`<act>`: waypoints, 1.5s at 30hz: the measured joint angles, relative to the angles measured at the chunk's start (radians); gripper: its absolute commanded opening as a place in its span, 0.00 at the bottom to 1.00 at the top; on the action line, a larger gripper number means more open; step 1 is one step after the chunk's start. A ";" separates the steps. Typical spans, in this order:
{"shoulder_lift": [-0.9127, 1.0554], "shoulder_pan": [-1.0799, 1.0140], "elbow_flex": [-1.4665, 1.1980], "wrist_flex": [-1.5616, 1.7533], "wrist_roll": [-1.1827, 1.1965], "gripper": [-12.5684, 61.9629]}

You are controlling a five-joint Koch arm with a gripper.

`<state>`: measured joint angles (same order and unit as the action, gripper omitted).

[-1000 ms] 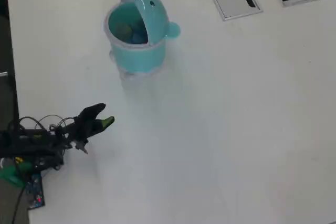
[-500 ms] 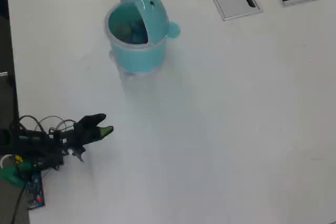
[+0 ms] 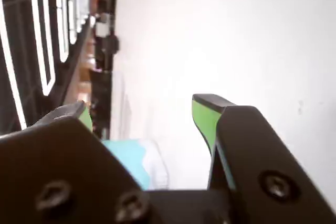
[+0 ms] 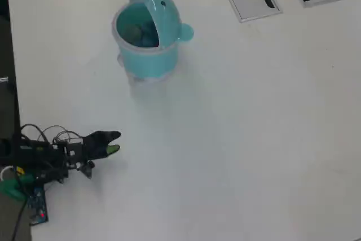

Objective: Grasp RGB lego blocks and put them in the bin one by one.

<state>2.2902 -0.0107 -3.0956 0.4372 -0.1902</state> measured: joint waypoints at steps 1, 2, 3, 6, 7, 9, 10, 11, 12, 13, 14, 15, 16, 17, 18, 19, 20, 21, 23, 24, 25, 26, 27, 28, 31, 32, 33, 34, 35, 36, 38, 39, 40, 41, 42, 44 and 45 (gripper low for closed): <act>0.000 0.008 0.000 -0.049 0.000 0.64; 0.000 0.014 0.000 -0.101 0.002 0.64; 0.000 0.020 0.000 -0.143 0.002 0.64; 0.000 0.023 0.000 -0.195 0.014 0.64; -0.002 0.025 0.000 -0.206 0.015 0.64; 0.000 0.029 0.000 -0.224 0.015 0.64; 0.000 0.028 0.000 -0.230 0.015 0.64; -0.002 0.029 0.000 -0.244 0.015 0.64; 0.000 0.029 0.000 -0.256 0.015 0.64; 0.000 0.028 0.000 -0.268 0.015 0.64; 0.000 0.028 0.000 -0.285 0.015 0.64; -0.002 0.028 0.000 -0.298 0.015 0.64; 0.000 0.028 0.000 -0.331 0.015 0.64; -0.002 0.028 0.000 -0.336 0.015 0.64; -0.002 0.028 0.000 -0.341 0.015 0.64; 0.000 0.026 0.000 -0.345 0.012 0.64; 0.000 0.026 0.000 -0.348 0.012 0.64; 0.000 0.028 0.000 -0.348 0.018 0.63; -0.002 0.031 0.000 -0.348 0.026 0.63; 0.000 0.032 0.000 -0.350 0.028 0.63; -0.002 0.034 0.000 -0.348 0.032 0.63; -0.002 0.034 0.000 -0.350 0.032 0.63; -0.002 0.034 0.000 -0.350 0.032 0.63; 0.000 0.032 0.000 -0.350 0.032 0.63; -0.002 0.034 0.000 -0.350 0.032 0.63; -0.002 0.034 0.000 -0.351 0.032 0.63; -0.002 0.037 0.000 -0.350 0.032 0.63; -0.002 0.038 0.000 -0.351 0.032 0.63; -0.002 0.038 0.000 -0.351 0.032 0.63; -0.002 0.038 0.000 -0.351 0.032 0.63; 0.000 0.038 -0.002 -0.351 0.032 0.63; 0.000 0.037 0.000 -0.351 0.032 0.63; -0.002 0.037 0.000 -0.351 0.032 0.63; 0.000 0.037 0.000 -0.351 0.032 0.63; -0.002 0.037 -0.002 -0.351 0.032 0.63; -0.002 0.037 0.000 -0.351 0.032 0.63; -0.002 0.037 0.000 -0.351 0.032 0.63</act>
<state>2.2887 0.0261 -3.0956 0.0859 -0.1580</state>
